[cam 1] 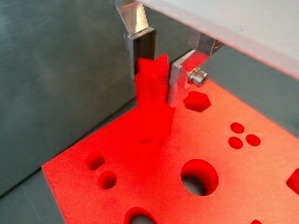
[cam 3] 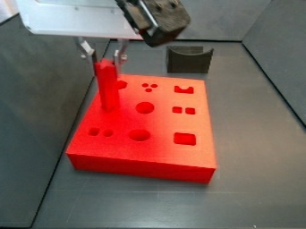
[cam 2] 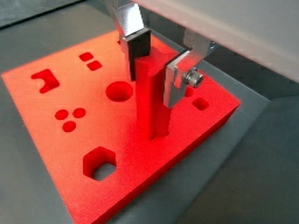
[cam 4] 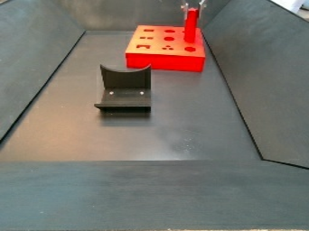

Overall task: Pick up the star object. Move up. Move to above the board. Insert the star object.
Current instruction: Insert the star object.

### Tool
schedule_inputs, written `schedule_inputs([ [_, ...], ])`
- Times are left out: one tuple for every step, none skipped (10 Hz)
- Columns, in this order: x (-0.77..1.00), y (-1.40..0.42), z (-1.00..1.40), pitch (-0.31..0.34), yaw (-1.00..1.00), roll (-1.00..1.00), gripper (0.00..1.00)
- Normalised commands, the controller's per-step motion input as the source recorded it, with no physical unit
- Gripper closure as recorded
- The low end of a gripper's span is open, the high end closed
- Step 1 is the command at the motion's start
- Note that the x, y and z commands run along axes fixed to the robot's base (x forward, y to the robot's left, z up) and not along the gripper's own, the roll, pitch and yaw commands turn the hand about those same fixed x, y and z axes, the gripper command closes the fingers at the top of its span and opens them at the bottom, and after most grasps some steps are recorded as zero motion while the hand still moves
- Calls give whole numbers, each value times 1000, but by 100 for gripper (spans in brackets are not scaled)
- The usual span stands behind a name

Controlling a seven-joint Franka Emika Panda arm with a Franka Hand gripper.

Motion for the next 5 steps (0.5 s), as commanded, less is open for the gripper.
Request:
schedule_inputs([
  [40, 0, -411, 4, 0, 46, 100],
  [-46, 0, -420, -19, 0, 67, 100],
  [0, 77, 0, 36, 0, -76, 100],
  [-6, 0, 0, 0, 0, 4, 100],
  [0, 0, 0, 0, 0, 0, 100],
])
